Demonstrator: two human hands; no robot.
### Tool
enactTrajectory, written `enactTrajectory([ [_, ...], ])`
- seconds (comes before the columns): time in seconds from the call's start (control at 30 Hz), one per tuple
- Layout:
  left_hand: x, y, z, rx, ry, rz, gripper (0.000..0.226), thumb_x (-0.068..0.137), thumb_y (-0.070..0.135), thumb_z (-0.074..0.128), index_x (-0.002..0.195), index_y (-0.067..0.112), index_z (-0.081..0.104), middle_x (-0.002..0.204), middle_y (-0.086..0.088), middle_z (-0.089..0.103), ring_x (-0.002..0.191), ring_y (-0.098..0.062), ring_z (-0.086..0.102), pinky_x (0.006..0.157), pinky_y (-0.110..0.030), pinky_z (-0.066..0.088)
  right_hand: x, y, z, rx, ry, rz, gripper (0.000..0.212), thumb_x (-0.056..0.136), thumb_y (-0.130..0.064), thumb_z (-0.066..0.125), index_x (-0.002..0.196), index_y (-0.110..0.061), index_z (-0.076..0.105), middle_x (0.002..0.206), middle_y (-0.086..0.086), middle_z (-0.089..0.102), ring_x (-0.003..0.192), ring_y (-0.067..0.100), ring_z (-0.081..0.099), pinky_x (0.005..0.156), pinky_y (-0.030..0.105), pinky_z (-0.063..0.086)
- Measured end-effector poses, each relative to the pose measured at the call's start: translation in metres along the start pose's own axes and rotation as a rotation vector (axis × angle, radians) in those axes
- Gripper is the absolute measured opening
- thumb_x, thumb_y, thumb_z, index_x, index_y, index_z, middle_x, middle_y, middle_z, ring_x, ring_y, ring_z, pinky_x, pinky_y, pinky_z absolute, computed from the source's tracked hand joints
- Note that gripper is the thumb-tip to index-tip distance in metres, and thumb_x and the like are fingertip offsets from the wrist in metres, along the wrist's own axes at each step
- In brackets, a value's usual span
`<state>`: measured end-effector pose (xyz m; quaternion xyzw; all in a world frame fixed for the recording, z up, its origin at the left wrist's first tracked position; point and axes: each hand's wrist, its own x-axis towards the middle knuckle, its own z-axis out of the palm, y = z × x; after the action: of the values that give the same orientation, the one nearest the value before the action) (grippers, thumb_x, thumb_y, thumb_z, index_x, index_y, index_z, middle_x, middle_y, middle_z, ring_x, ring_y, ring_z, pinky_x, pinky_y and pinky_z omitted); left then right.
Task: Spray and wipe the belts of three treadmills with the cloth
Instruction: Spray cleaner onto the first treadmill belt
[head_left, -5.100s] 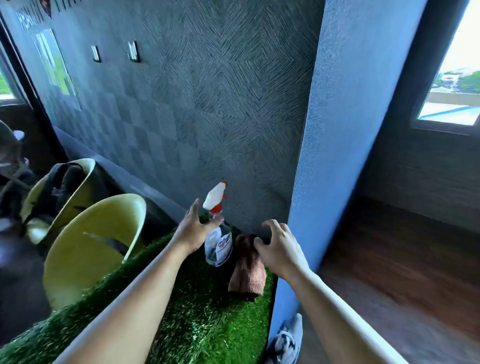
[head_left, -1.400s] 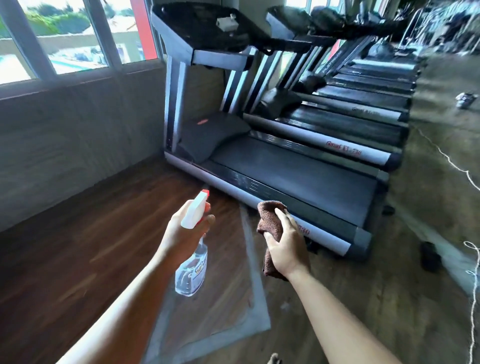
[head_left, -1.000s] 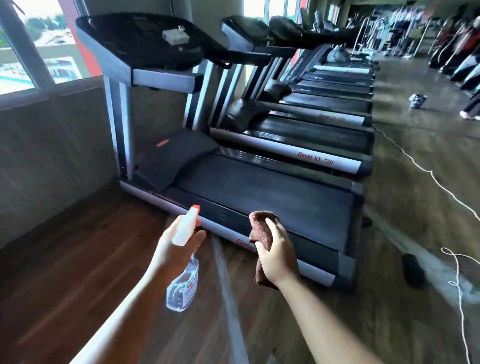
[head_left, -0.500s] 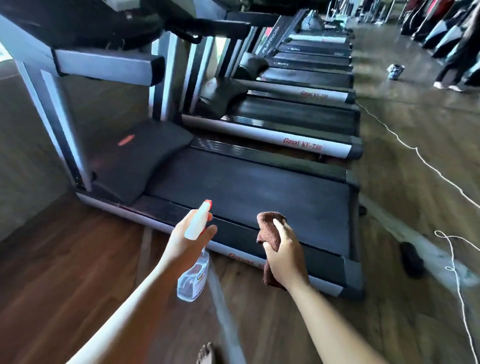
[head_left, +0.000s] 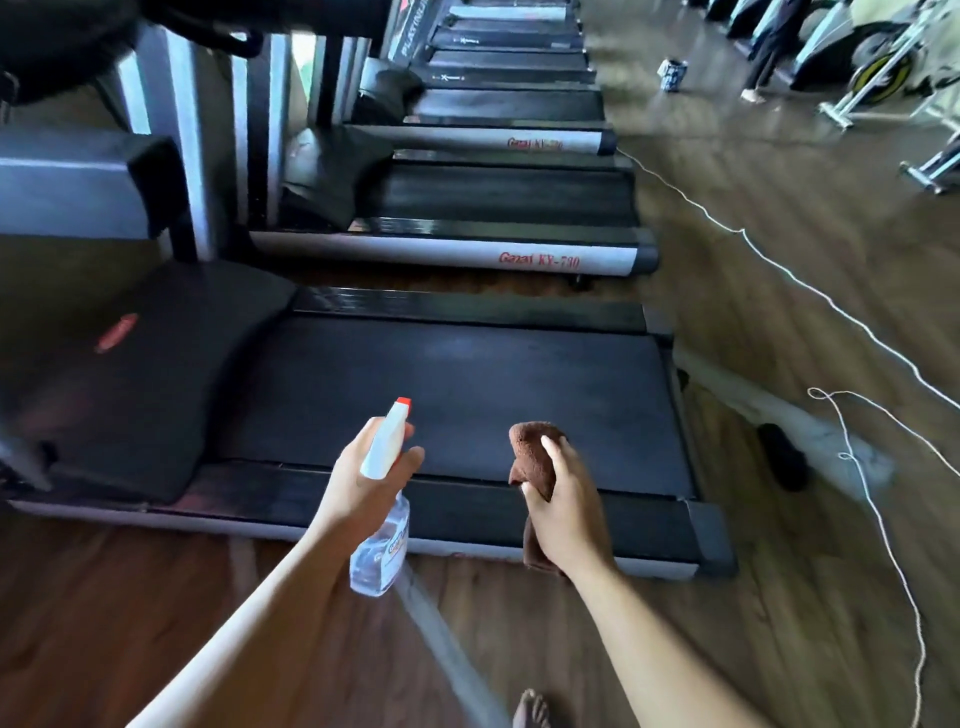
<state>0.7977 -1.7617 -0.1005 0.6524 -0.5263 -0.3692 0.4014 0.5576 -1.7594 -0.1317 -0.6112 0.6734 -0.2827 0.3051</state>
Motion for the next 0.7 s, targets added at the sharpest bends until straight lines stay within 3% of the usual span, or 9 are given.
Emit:
enactTrajectory([
  [0.2, 0.071, -0.022, 0.008, -0.036, -0.030, -0.076, 0.018, 0.078, 0.037, 0.069, 0.094, 0.031, 0.062, 0.076, 0.002, 0.065, 0.064, -0.015, 0.060, 0.070, -0.041, 0.051, 0.072, 0.012, 0.025, -0.011, 0.004, 0.034, 0.064, 0.093, -0.016, 0.064, 0.150, -0.020, 0.037, 0.161, 0.000, 0.028, 0.145, 0.014, 0.030, 0.109, 0.016, 0.021],
  [0.4, 0.145, -0.049, 0.022, -0.027, -0.039, -0.125, 0.021, 0.079, 0.041, 0.068, 0.097, 0.031, 0.064, 0.082, 0.006, 0.068, 0.069, -0.013, 0.062, 0.072, -0.036, 0.052, 0.150, 0.028, 0.058, 0.011, -0.012, 0.078, 0.063, 0.094, -0.014, 0.063, 0.151, -0.019, 0.036, 0.161, 0.001, 0.026, 0.144, 0.015, 0.030, 0.105, 0.011, 0.016],
  [0.53, 0.187, -0.064, 0.026, -0.021, -0.035, -0.151, 0.020, 0.080, 0.040, 0.068, 0.098, 0.032, 0.063, 0.080, 0.004, 0.068, 0.064, -0.014, 0.062, 0.070, -0.038, 0.052, 0.192, 0.035, 0.080, 0.016, -0.031, 0.106, 0.063, 0.094, -0.015, 0.062, 0.151, -0.021, 0.036, 0.162, -0.003, 0.023, 0.143, 0.016, 0.032, 0.105, 0.016, 0.021],
  [0.7, 0.227, -0.093, 0.030, -0.048, -0.040, -0.207, 0.025, 0.079, 0.044, 0.068, 0.104, 0.040, 0.062, 0.099, 0.013, 0.069, 0.076, -0.018, 0.064, 0.079, -0.047, 0.055, 0.229, 0.048, 0.108, 0.024, -0.037, 0.145, 0.063, 0.095, -0.015, 0.062, 0.151, -0.023, 0.035, 0.162, -0.005, 0.022, 0.142, 0.016, 0.034, 0.105, 0.017, 0.025],
])
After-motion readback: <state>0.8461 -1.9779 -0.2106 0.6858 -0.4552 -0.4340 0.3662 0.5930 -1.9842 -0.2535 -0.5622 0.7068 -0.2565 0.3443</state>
